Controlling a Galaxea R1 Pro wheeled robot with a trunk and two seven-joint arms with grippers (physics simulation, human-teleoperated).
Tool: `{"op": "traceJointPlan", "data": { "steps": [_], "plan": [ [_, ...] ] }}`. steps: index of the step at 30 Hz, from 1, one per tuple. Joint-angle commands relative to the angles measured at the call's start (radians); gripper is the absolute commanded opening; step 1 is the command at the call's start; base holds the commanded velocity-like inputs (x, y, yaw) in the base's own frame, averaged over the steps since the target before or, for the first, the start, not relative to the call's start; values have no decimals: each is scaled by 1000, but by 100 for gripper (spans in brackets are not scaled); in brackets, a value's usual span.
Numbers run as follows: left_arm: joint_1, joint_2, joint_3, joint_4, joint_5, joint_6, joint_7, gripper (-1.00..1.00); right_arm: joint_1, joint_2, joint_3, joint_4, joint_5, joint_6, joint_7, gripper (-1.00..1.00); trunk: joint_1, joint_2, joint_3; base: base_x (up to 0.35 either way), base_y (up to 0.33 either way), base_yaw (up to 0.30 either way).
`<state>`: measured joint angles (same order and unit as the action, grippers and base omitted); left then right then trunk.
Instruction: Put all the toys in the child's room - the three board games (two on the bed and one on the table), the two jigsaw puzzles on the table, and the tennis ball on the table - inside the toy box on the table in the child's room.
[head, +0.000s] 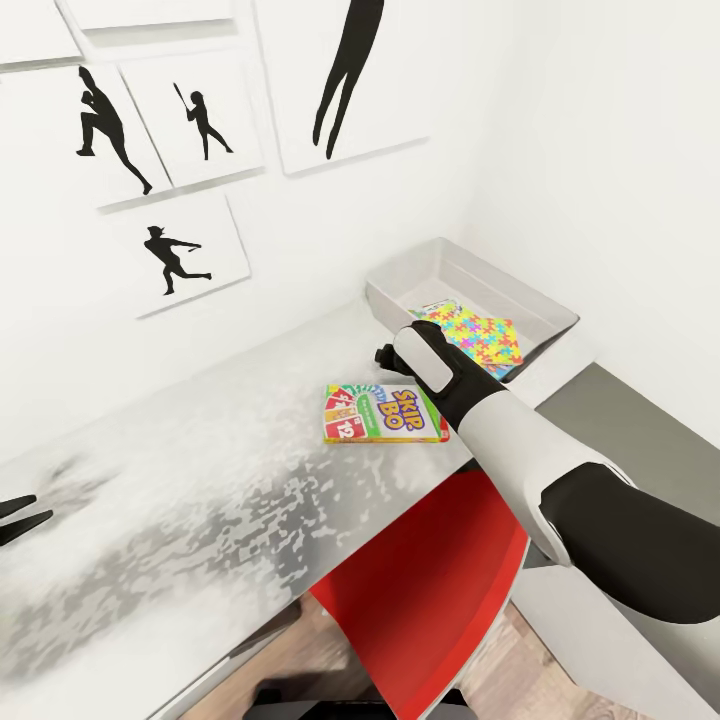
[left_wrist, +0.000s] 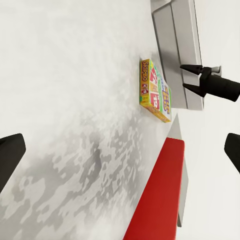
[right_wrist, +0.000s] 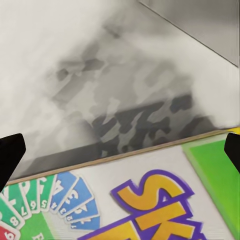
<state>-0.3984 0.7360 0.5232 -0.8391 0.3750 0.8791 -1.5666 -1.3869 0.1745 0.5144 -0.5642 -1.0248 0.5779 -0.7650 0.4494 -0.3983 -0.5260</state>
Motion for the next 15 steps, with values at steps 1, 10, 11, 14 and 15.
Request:
{"op": "traceJointPlan", "data": {
  "steps": [1,10,11,14,15],
  "plan": [
    [0,0,0,0,-1,11,-4,100,-1,0,3,0,-4,3,-7,100,1,-2,-2,0,0,0],
    [0,0,0,0,-1,11,-4,100,-1,0,4,0,-2,2,-11,100,1,-2,-2,-63,24,-41],
    [0,0,0,0,-1,11,-4,100,-1,0,4,0,-2,2,-11,100,1,-2,-2,-55,20,-78],
    [0,0,0,0,-1,11,-4,100,-1,0,4,0,-2,2,-11,100,1,-2,-2,-35,13,-51],
    [0,0,0,0,-1,11,-4,100,-1,0,4,0,-2,2,-11,100,1,-2,-2,-22,8,-32]
  ]
}}
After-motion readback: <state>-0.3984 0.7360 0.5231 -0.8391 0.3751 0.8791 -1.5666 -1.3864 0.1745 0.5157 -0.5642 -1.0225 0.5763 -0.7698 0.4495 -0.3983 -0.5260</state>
